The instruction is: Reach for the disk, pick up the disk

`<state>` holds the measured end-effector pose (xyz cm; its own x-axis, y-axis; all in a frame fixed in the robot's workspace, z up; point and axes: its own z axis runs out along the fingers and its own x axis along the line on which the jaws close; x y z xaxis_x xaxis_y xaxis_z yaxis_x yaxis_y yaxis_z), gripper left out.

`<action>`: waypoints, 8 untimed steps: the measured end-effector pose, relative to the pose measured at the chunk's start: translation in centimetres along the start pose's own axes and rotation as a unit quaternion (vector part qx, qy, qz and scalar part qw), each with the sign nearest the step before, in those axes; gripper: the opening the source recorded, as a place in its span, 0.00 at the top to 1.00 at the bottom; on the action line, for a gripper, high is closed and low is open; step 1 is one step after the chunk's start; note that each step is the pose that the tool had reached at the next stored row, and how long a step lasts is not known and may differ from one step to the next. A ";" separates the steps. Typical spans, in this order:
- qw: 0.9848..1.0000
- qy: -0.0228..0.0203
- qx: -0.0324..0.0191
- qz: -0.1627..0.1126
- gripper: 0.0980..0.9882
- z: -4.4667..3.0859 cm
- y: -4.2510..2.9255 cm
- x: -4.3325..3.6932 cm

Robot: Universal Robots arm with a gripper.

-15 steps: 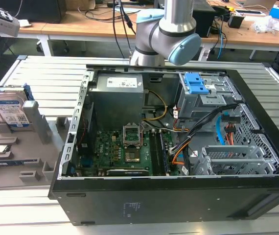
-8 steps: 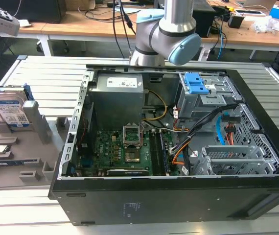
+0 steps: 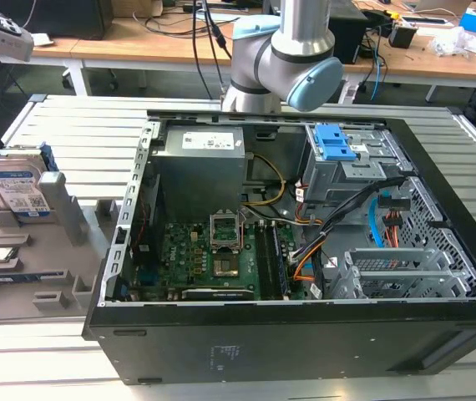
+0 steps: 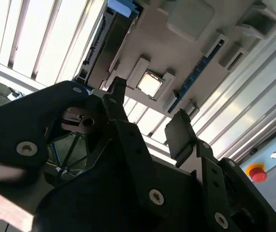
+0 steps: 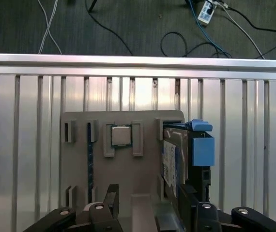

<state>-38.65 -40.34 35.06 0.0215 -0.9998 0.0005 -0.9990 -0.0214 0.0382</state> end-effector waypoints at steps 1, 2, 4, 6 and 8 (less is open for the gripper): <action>1.000 0.000 0.000 -0.001 0.44 0.00 0.00 0.00; 1.000 0.000 0.000 -0.001 0.44 0.00 0.00 -0.03; 1.000 0.000 0.000 -0.001 0.44 0.00 -0.01 -0.31; 1.000 0.001 0.000 -0.001 0.44 0.00 -0.04 -1.74; 1.000 0.003 0.000 -0.001 0.44 -0.01 -0.08 -3.81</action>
<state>-38.65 -36.53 35.06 0.0235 -0.9997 0.0061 -0.9990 -0.0232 0.0384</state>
